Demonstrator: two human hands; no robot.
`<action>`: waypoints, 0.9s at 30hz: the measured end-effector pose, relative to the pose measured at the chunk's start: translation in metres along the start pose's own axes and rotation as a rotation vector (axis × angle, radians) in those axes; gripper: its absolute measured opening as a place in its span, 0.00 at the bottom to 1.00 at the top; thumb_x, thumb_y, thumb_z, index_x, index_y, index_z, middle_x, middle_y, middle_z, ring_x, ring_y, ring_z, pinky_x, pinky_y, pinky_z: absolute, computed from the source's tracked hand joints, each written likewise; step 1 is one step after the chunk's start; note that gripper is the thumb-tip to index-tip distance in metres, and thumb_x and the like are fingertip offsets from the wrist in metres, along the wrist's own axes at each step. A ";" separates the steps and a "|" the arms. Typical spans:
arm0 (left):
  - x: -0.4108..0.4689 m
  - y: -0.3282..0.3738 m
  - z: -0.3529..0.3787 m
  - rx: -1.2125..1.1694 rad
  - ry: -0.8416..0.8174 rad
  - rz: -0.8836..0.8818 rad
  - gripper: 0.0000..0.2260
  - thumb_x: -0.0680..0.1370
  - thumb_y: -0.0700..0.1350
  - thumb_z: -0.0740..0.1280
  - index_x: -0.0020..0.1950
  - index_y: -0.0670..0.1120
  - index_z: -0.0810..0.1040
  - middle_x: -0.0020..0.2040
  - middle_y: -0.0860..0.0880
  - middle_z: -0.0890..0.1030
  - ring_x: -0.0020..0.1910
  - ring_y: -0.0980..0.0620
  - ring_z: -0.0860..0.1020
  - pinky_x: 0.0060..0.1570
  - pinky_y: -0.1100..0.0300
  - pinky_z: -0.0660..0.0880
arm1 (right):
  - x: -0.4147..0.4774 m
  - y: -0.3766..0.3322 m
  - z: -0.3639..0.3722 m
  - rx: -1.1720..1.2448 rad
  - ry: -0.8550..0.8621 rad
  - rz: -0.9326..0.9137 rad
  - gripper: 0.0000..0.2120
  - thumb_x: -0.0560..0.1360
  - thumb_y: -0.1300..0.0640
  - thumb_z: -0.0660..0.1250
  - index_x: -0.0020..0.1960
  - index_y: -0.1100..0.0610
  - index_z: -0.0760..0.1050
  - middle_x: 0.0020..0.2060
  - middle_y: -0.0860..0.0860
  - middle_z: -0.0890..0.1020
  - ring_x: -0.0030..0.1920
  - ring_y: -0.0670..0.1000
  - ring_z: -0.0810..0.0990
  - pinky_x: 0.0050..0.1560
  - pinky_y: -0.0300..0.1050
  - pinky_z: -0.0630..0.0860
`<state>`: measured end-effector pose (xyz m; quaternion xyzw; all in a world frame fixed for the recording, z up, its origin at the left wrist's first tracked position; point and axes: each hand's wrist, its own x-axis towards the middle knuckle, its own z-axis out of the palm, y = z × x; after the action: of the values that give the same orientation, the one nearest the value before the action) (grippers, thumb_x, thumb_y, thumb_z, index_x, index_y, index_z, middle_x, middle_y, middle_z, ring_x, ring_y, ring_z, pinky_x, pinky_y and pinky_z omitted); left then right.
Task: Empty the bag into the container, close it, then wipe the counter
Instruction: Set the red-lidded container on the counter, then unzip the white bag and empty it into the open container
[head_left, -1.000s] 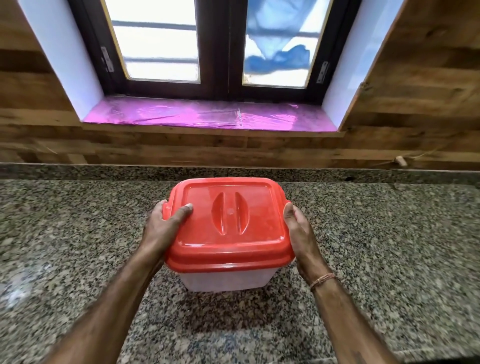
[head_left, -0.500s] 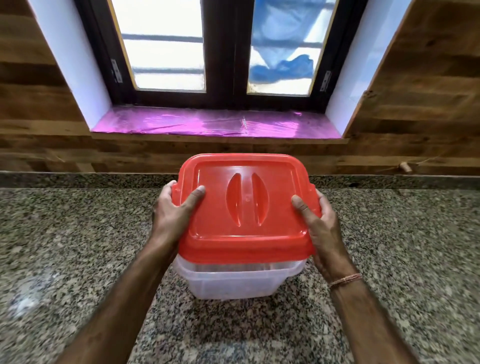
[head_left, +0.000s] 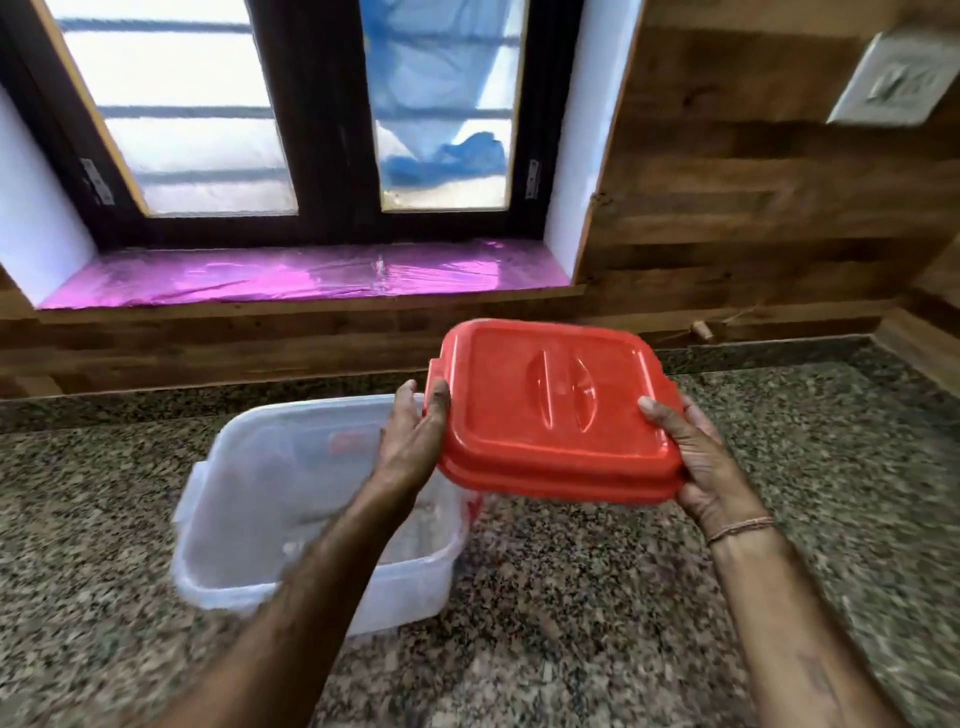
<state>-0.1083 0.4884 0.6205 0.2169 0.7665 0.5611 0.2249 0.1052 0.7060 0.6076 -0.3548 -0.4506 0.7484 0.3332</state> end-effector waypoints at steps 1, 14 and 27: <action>-0.001 0.000 0.015 0.082 -0.014 -0.024 0.38 0.78 0.72 0.55 0.80 0.49 0.62 0.76 0.45 0.70 0.76 0.41 0.67 0.74 0.45 0.65 | 0.006 -0.001 -0.017 0.001 0.015 0.001 0.28 0.73 0.62 0.74 0.72 0.53 0.74 0.59 0.57 0.85 0.48 0.54 0.88 0.40 0.51 0.85; 0.012 -0.038 0.080 0.833 0.144 -0.007 0.28 0.85 0.46 0.57 0.82 0.45 0.49 0.67 0.37 0.78 0.60 0.30 0.78 0.56 0.43 0.72 | 0.085 0.096 -0.118 -0.193 0.036 0.218 0.46 0.60 0.55 0.85 0.75 0.53 0.70 0.63 0.58 0.83 0.59 0.61 0.85 0.58 0.67 0.81; 0.011 -0.029 0.083 0.859 0.215 0.022 0.24 0.86 0.47 0.55 0.81 0.43 0.57 0.52 0.28 0.80 0.50 0.28 0.78 0.43 0.49 0.63 | 0.092 0.154 -0.120 -1.003 0.161 0.128 0.34 0.70 0.43 0.78 0.71 0.55 0.75 0.62 0.57 0.75 0.60 0.60 0.79 0.59 0.53 0.79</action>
<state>-0.0707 0.5499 0.5693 0.2395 0.9468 0.2133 0.0274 0.1289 0.7765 0.4052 -0.5545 -0.7044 0.4295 0.1091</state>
